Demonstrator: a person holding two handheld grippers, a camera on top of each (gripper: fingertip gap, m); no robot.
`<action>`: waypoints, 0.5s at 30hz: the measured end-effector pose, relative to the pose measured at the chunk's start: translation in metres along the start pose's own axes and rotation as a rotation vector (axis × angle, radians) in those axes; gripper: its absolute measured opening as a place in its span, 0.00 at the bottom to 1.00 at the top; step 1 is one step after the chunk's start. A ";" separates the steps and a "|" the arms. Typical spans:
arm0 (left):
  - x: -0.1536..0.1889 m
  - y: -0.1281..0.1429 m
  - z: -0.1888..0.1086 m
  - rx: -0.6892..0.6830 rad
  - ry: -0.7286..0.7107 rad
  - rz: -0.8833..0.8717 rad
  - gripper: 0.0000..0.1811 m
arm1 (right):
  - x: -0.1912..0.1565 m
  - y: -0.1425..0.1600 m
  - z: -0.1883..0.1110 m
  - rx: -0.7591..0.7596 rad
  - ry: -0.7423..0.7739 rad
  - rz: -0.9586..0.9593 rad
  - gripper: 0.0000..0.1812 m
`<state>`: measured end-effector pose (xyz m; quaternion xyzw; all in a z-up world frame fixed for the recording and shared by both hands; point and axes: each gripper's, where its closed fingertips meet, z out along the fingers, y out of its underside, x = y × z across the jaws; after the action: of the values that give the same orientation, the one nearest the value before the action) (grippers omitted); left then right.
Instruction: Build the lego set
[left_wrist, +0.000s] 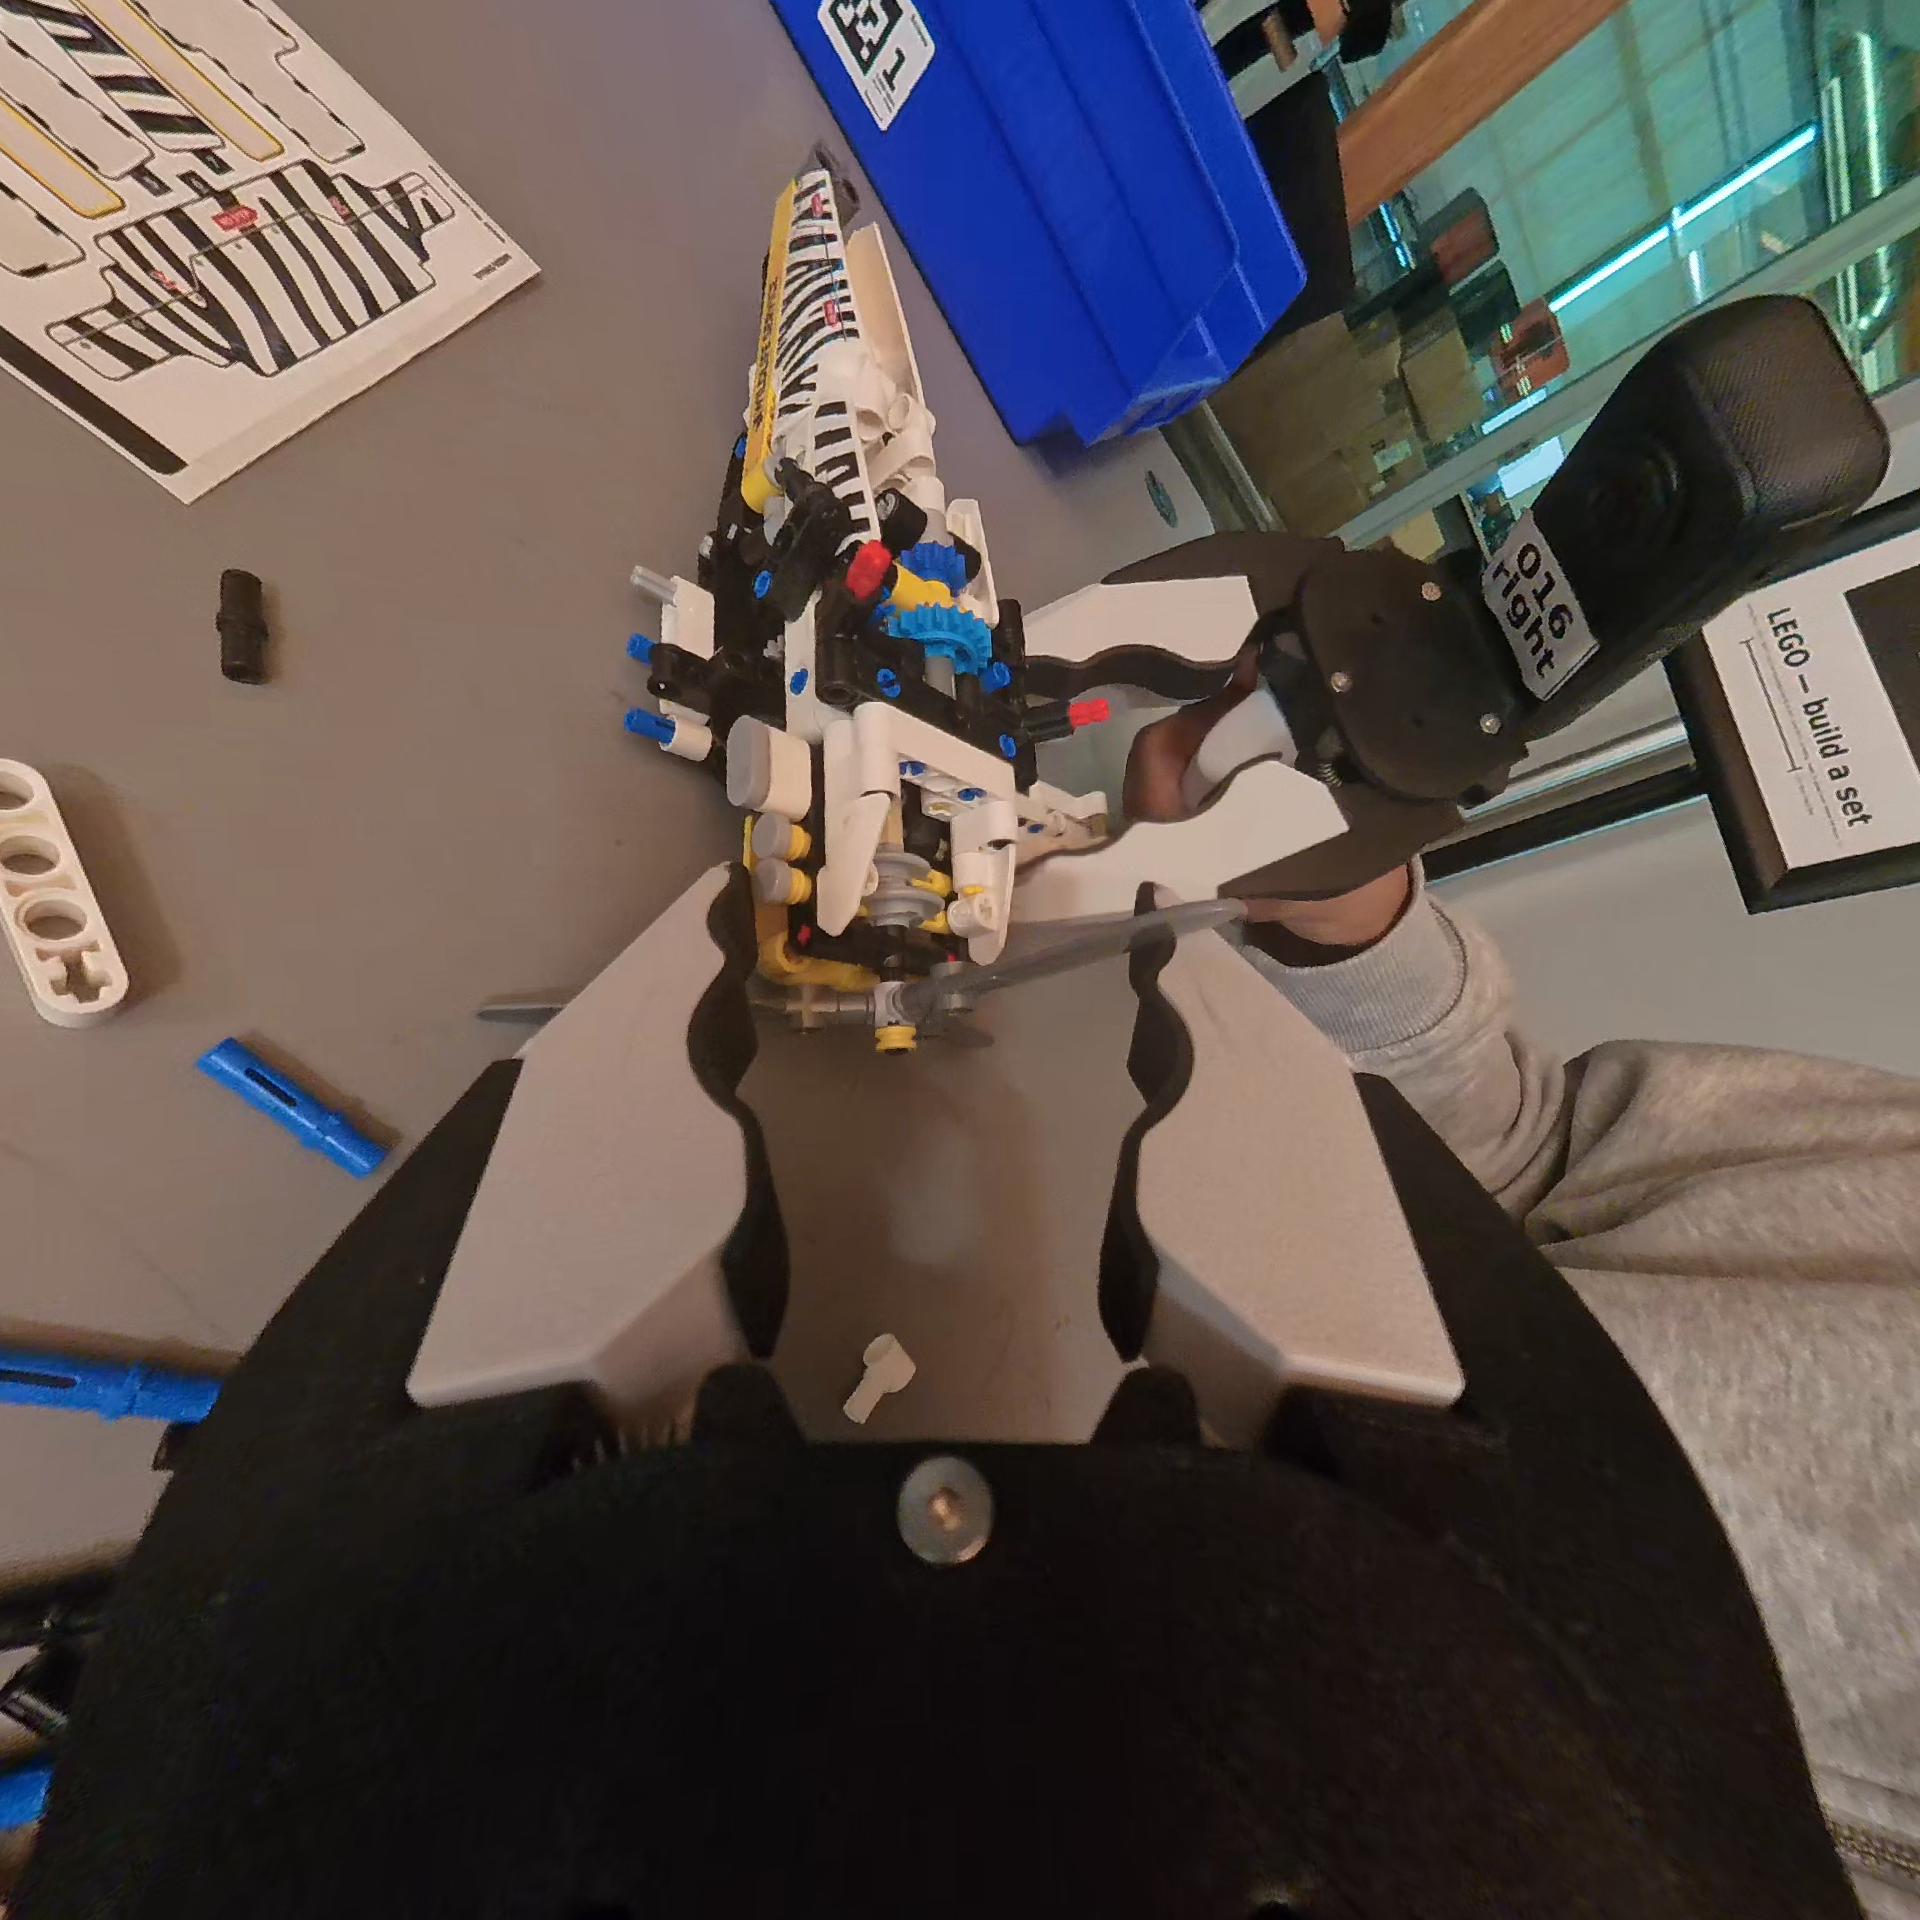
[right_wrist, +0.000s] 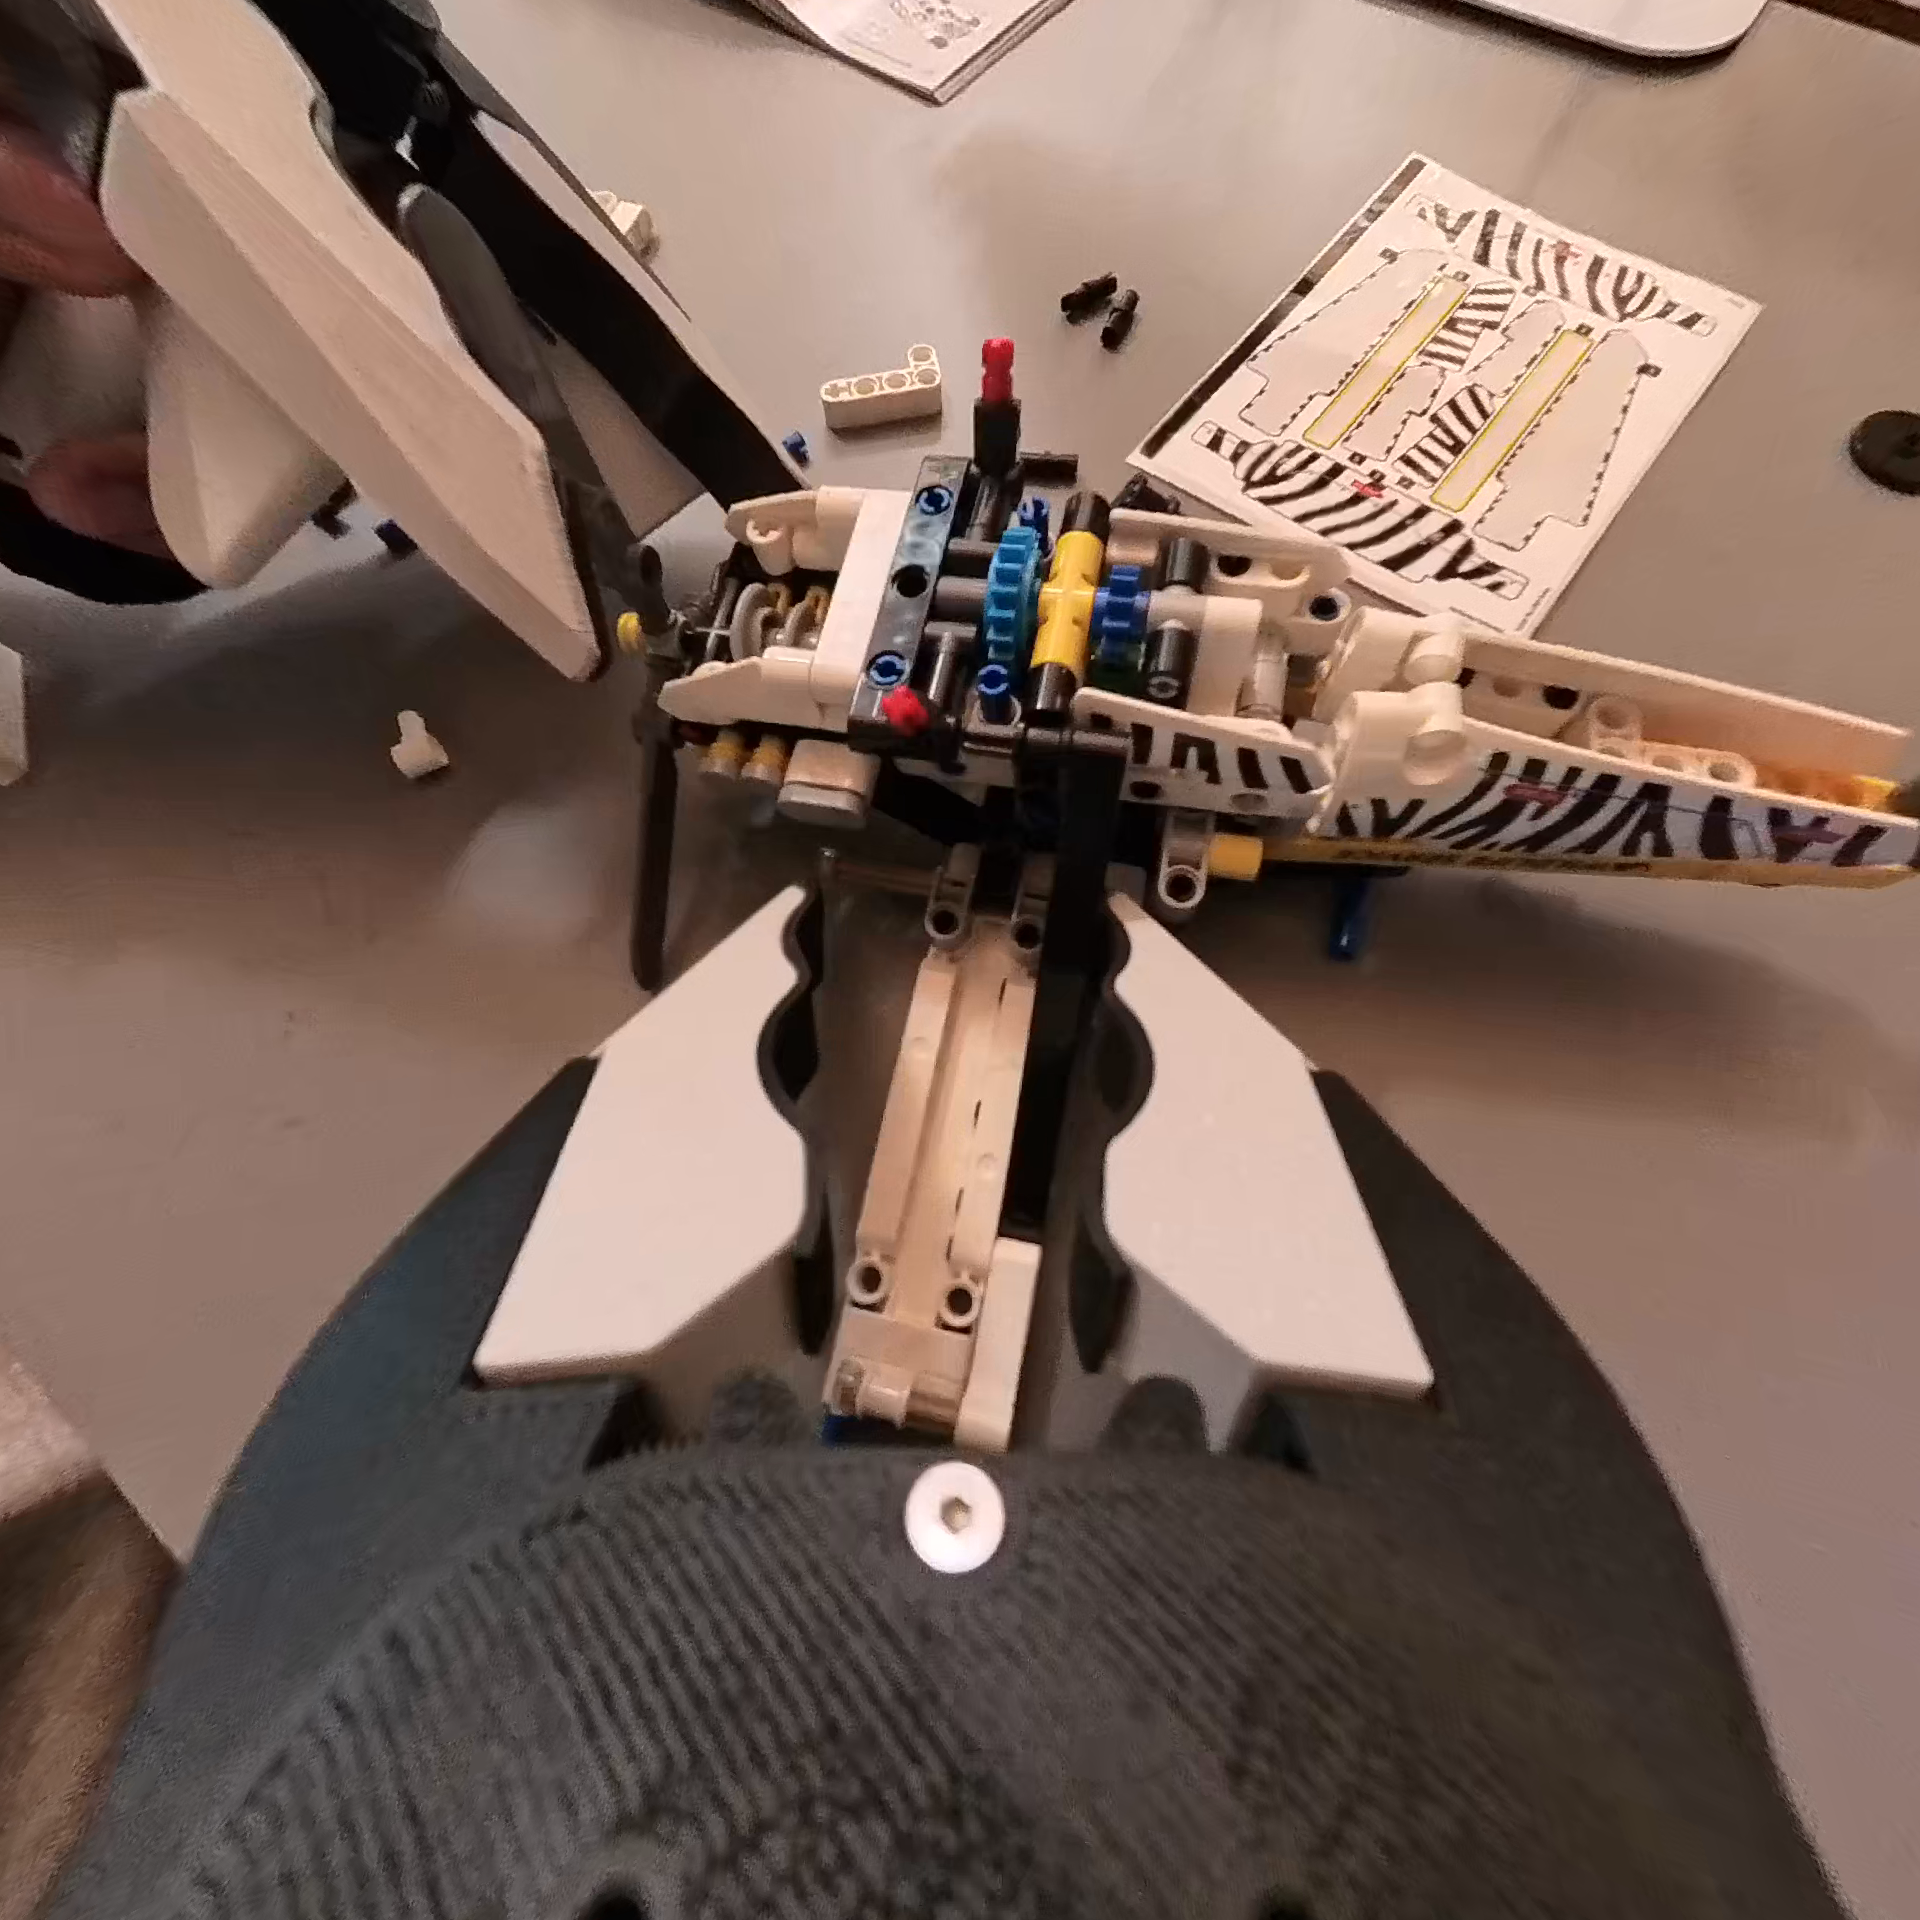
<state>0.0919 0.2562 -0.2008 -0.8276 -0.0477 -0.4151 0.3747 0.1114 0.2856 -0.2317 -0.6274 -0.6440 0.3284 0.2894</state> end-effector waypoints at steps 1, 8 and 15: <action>0.000 0.000 0.000 0.000 0.000 0.000 0.39 | -0.002 0.000 0.000 0.007 -0.009 0.010 0.30; 0.000 0.000 0.000 -0.002 0.001 -0.003 0.39 | 0.010 -0.006 -0.025 0.098 0.150 0.006 0.40; 0.000 0.000 0.000 0.001 0.000 -0.005 0.39 | -0.026 -0.014 -0.027 0.157 0.295 -0.164 0.34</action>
<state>0.0921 0.2563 -0.2012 -0.8272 -0.0500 -0.4163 0.3740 0.1251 0.2614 -0.2037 -0.5897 -0.6158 0.2575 0.4546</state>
